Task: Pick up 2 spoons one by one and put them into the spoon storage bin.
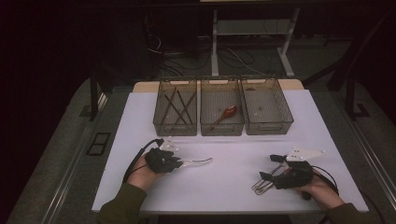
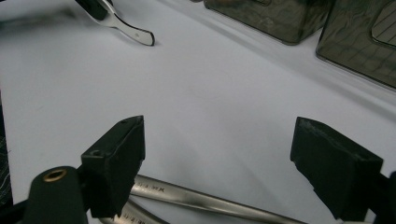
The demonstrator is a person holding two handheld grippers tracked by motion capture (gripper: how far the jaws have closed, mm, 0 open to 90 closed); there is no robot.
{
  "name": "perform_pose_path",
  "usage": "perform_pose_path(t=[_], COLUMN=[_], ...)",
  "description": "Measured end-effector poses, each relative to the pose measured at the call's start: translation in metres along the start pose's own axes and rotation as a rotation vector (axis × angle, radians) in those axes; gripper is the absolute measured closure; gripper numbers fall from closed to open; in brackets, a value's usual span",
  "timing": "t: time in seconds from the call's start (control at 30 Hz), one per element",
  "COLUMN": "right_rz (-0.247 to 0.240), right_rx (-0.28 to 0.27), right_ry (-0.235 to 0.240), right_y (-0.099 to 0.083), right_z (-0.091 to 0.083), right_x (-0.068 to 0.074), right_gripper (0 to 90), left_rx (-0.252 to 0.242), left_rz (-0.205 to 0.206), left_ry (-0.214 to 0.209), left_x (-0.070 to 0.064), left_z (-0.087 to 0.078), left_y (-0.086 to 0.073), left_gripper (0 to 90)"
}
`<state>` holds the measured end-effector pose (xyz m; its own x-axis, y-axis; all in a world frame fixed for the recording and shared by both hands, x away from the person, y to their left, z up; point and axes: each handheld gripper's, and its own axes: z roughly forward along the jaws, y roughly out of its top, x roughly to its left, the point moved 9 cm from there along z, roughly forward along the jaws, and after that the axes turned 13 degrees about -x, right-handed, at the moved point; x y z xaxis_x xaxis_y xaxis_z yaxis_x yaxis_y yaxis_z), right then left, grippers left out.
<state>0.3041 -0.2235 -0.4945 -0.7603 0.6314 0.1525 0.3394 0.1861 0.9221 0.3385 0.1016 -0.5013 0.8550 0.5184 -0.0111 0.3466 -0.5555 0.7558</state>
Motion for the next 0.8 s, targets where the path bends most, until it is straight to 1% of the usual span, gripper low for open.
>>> perform_pose_path(t=[0.03,0.1,0.13,0.17,0.2,0.23,0.27,0.33,0.4,0.47,0.53,0.6,0.63,0.67,0.8], right_rz=[0.001,0.006,0.005,0.006,0.005,0.005,0.006,0.011,0.007,0.018,0.024,0.014,0.010,0.012,0.012], right_rx=[0.000,-0.002,-0.005,-0.006,-0.008,-0.007,-0.007,-0.010,-0.010,0.002,0.012,0.021,0.019,0.021,0.026], right_ry=[0.000,-0.002,-0.003,-0.005,-0.011,-0.013,-0.004,-0.005,-0.016,-0.023,-0.042,-0.065,-0.062,-0.062,-0.068], right_y=[0.000,0.000,0.001,0.001,0.001,0.001,0.001,0.002,0.002,0.002,0.001,0.001,0.001,0.002,0.002], right_z=[0.000,0.000,0.000,0.000,0.000,0.000,0.000,0.000,0.000,-0.001,-0.001,-0.001,-0.001,-0.002,-0.002], right_x=[0.000,0.000,0.000,0.000,-0.001,-0.001,0.000,-0.001,-0.003,-0.004,-0.007,-0.008,-0.008,-0.008,-0.009], right_gripper=[17.4,17.4,17.5,18.5,19.1,16.5,15.2,15.2,15.2,15.2,15.2,13.1,13.1,12.7,11.6], left_rx=[-0.001,-0.005,-0.009,-0.012,-0.013,-0.015,-0.017,-0.025,-0.036,-0.048,-0.056,-0.070,-0.071,-0.077,-0.091], left_rz=[-0.003,0.009,0.006,-0.007,-0.007,-0.006,0.002,-0.002,-0.015,-0.022,-0.020,-0.027,-0.023,-0.030,-0.035], left_ry=[0.002,0.000,0.000,0.001,0.000,0.000,0.000,-0.003,-0.003,-0.006,-0.008,-0.013,-0.014,-0.015,-0.023], left_x=[0.000,0.001,0.001,0.000,0.000,0.000,0.001,0.001,0.000,0.000,0.000,-0.002,-0.001,-0.002,-0.002], left_z=[0.000,0.000,0.000,0.000,0.000,0.000,-0.001,-0.001,-0.002,-0.003,-0.005,-0.005,-0.005,-0.006,-0.009], left_y=[0.000,0.001,0.002,0.002,0.002,0.003,0.003,0.004,0.006,0.008,0.011,0.013,0.014,0.015,0.019], left_gripper=[79.3,79.4,79.5,79.5,79.5,79.5,79.5,79.5,79.6,79.6,79.6,79.6,79.6,79.6,79.6])
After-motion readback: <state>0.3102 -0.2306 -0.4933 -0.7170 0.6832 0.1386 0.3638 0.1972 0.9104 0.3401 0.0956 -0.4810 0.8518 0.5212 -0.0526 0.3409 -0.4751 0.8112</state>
